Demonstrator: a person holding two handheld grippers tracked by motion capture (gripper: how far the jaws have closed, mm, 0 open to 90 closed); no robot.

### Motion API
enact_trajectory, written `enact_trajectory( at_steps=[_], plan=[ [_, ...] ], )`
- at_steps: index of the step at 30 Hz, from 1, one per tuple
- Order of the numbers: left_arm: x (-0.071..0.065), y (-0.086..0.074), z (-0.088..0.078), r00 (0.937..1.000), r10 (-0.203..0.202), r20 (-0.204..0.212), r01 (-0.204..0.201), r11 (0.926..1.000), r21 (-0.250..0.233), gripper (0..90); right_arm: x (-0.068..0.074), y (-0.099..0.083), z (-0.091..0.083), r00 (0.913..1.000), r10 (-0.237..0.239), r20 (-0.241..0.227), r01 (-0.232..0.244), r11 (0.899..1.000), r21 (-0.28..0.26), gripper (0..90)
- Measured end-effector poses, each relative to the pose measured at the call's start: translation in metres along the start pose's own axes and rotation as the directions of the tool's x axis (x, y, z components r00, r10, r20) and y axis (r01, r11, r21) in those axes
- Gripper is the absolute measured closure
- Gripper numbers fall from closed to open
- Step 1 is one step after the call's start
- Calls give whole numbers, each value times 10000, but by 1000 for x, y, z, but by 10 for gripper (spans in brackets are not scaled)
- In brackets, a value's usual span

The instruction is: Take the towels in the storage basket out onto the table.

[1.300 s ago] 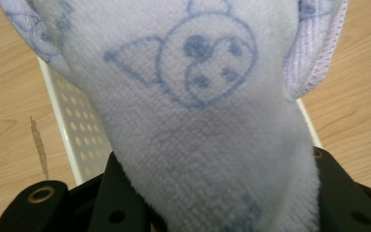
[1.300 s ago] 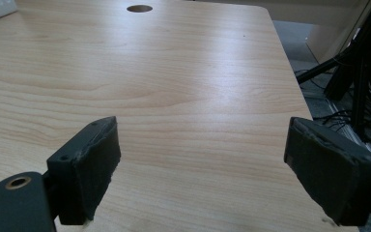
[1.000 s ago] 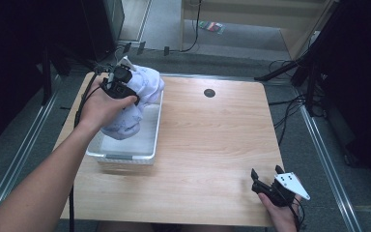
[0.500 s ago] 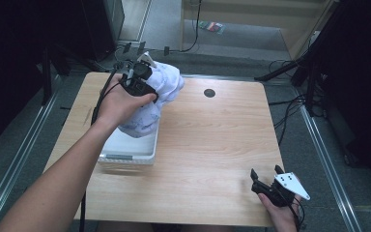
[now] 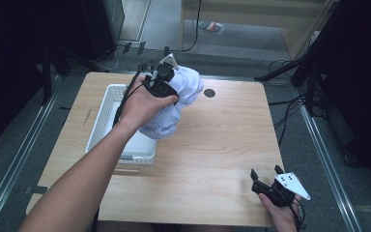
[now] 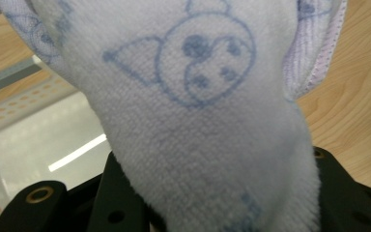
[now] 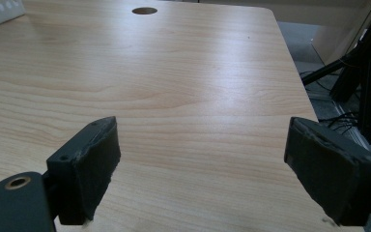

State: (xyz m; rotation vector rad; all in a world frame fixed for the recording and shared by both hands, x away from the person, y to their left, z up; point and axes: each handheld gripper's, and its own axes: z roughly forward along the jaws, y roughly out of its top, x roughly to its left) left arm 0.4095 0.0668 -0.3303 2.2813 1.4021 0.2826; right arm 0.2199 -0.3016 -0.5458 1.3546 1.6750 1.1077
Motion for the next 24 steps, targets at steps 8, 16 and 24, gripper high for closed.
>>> enact_trajectory(
  at_steps=[8, 16, 24],
  plan=[
    [-14, 5, 10, 9995, 70, 305, -70, 10000, 30, 583, 0, 0, 0, 10000, 60, 5, -60, 10000, -1, 128],
    [-33, 10, 26, 9976, 69, 691, -77, 9999, 106, 583, 0, 0, 0, 10000, 53, 39, -53, 10000, -13, 128],
    [-50, 12, 46, 9955, 239, 915, -265, 9993, 273, 582, 0, 0, 0, 10000, 42, 28, -41, 10000, -23, 129]
  ],
)
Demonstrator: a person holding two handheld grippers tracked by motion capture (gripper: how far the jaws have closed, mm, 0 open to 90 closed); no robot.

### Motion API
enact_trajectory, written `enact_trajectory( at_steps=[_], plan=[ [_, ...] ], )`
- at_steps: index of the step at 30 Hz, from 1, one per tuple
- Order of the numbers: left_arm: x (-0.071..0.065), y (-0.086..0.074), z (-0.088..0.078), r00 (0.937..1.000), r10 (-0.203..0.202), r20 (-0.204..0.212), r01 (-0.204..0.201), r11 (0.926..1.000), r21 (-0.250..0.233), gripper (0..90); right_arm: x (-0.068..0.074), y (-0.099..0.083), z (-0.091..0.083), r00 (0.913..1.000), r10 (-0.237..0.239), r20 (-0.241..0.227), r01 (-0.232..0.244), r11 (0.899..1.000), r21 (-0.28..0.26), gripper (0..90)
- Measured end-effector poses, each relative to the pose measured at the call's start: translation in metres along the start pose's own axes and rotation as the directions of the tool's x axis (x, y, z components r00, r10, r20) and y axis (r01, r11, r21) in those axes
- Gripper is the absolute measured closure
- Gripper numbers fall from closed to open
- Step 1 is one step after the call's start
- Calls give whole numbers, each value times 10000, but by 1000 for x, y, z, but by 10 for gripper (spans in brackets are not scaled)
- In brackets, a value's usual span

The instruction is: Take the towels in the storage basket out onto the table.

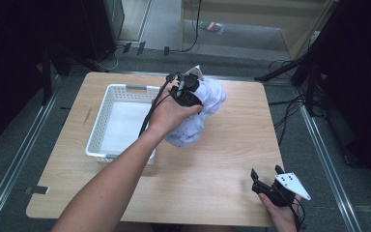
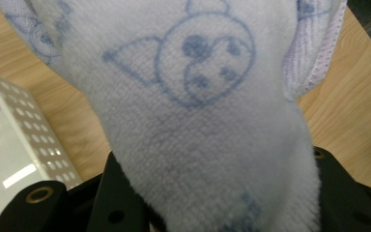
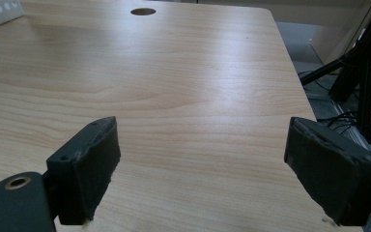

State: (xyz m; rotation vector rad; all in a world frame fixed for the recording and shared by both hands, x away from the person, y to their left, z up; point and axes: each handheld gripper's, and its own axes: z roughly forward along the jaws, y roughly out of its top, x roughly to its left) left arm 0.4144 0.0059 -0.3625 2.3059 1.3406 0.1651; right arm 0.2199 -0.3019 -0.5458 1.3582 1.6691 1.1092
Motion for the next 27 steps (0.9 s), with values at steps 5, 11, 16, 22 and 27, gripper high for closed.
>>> enact_trajectory(
  at_steps=[5, 11, 16, 22, 27],
  plan=[
    [-1, -4, 17, 9999, -141, 44, 140, 9999, 89, 581, 0, 0, 0, 10000, 23, 3, -23, 10000, -87, 127],
    [1, -12, 43, 9994, -310, 134, 305, 9988, 376, 578, 0, 0, 0, 10000, 16, 39, -16, 9999, -100, 126],
    [-2, -18, 64, 9988, -363, 320, 346, 9981, 518, 576, 0, 0, 0, 10000, 29, 38, -29, 10000, -89, 126],
    [-5, -26, 83, 9974, -499, 515, 469, 9972, 577, 557, 0, 0, 0, 10000, 13, 15, -13, 9999, -103, 127],
    [-5, -39, 107, 9955, -675, 662, 619, 9946, 833, 530, 0, 0, 0, 10000, 8, -20, -8, 9999, -101, 129]
  ],
)
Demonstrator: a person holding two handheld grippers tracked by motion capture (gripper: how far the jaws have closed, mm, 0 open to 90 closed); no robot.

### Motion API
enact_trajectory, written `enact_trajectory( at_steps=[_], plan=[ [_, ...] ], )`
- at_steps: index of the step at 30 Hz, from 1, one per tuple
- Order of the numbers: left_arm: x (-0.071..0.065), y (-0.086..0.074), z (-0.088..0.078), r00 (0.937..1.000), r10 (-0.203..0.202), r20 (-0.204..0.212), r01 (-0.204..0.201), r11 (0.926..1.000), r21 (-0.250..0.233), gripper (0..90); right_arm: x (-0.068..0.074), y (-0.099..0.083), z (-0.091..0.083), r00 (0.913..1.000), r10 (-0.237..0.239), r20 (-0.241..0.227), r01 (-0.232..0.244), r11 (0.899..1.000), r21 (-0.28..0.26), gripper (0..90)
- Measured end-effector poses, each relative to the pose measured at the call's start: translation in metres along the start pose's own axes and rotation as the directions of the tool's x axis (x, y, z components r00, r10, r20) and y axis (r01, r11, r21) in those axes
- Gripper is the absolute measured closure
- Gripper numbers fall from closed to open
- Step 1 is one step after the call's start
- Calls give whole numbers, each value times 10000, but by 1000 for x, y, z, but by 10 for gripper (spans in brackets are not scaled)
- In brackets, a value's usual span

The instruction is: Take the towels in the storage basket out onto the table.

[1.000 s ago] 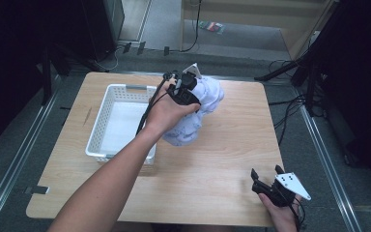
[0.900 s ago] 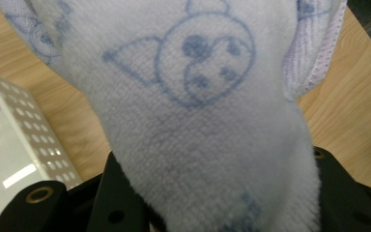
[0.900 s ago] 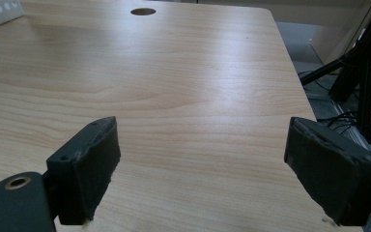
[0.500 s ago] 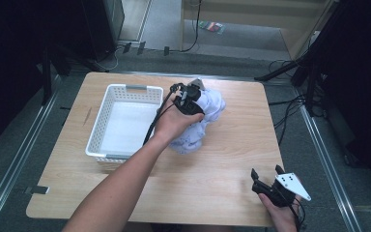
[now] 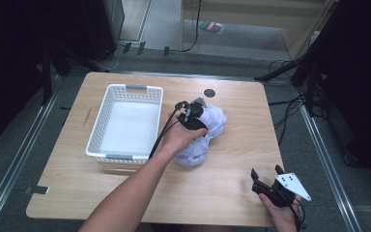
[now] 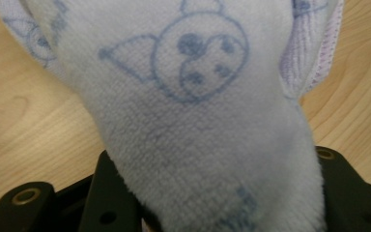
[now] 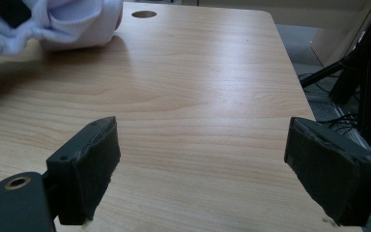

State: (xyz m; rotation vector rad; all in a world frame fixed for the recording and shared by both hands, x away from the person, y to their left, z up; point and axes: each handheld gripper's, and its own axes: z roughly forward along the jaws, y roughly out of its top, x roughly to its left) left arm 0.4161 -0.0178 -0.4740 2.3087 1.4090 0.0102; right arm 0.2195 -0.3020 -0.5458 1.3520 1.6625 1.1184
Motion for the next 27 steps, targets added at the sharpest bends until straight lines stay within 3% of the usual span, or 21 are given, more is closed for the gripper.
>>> enact_trajectory(
  at_steps=[5, 8, 11, 13, 15, 17, 18, 27],
  plan=[
    [-2, -8, 13, 9995, 290, -98, -288, 9995, 161, 454, 0, 0, 0, 10000, -29, -33, 29, 10000, 22, 129],
    [-2, -9, 14, 9999, 159, 11, -159, 9998, 106, 407, 0, 0, 0, 10000, -13, -42, 13, 10000, 29, 129],
    [-6, -9, 10, 9998, 190, -99, -190, 9998, 6, 164, 0, 0, 0, 10000, -42, -22, 42, 10000, 15, 129],
    [-6, -8, 5, 9998, 199, -89, -200, 9997, -119, 119, 0, 0, 0, 10000, -38, -21, 38, 10000, 10, 129],
    [-6, -7, 3, 9997, 222, -81, -222, 9997, -76, 18, 0, 0, 0, 10000, 3, -33, -3, 10000, 32, 129],
    [-7, -7, -1, 9989, 457, -51, -458, 9989, -52, 0, 0, 0, 0, 10000, 14, -24, -14, 10000, 31, 129],
    [-7, -7, -7, 9976, 615, -312, -620, 9979, -176, 0, 0, 0, 0, 10000, 20, -20, -20, 10000, 36, 129],
    [0, -8, -33, 9974, 650, -303, -665, 9964, -527, 0, 0, 0, 0, 10000, 39, -16, -38, 10000, 49, 129]
  ],
)
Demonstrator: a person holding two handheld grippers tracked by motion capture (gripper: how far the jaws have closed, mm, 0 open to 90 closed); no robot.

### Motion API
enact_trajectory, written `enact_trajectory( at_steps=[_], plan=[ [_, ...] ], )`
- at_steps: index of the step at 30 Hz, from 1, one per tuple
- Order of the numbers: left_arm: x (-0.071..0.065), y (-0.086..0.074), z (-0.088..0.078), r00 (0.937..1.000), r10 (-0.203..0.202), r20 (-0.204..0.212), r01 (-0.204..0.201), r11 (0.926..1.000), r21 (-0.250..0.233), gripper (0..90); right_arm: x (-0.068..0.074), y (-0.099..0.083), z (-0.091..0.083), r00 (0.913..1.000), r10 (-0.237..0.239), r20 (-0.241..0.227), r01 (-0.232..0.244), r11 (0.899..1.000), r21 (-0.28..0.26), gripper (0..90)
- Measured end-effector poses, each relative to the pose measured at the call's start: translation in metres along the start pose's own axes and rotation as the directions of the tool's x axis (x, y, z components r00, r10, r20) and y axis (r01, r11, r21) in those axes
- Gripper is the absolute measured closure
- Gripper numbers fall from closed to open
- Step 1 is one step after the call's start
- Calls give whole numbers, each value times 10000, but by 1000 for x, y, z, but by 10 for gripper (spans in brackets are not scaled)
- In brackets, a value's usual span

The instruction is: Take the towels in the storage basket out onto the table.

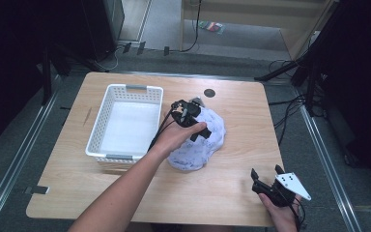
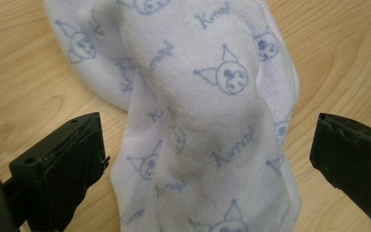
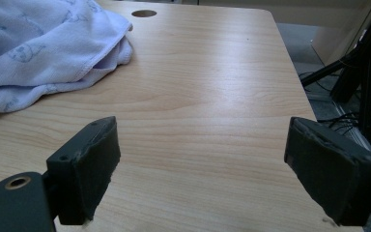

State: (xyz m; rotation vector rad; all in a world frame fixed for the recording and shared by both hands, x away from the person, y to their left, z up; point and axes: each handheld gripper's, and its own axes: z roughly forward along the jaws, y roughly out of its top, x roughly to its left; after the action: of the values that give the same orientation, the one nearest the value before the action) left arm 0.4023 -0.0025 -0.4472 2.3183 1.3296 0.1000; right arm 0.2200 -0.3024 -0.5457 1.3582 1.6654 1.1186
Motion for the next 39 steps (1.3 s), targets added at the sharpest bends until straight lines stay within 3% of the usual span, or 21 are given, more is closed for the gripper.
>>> enact_trajectory(
  at_steps=[11, 15, 25, 31, 39],
  plan=[
    [24, -7, -37, 9996, -147, -248, 135, 9987, -487, 0, 0, 0, 1, 10000, 19, 37, -19, 10000, 19, 129],
    [36, -11, -51, 9983, -376, -446, 341, 9965, -766, 0, 0, 0, 1, 10000, 55, 49, -55, 10000, 9, 129],
    [58, -23, -80, 9964, -302, -797, 235, 9962, -838, 0, -1, 0, 1, 9999, 116, 73, -116, 9999, 38, 130],
    [82, -35, -103, 9924, -663, -1039, 547, 9923, -1112, 0, -1, 0, 1, 9998, 152, 115, -153, 9999, 33, 130],
    [107, -53, -117, 9877, -1025, -1185, 882, 9889, -1198, 0, -1, 0, 1, 9996, 195, 181, -195, 9998, 38, 130]
  ],
)
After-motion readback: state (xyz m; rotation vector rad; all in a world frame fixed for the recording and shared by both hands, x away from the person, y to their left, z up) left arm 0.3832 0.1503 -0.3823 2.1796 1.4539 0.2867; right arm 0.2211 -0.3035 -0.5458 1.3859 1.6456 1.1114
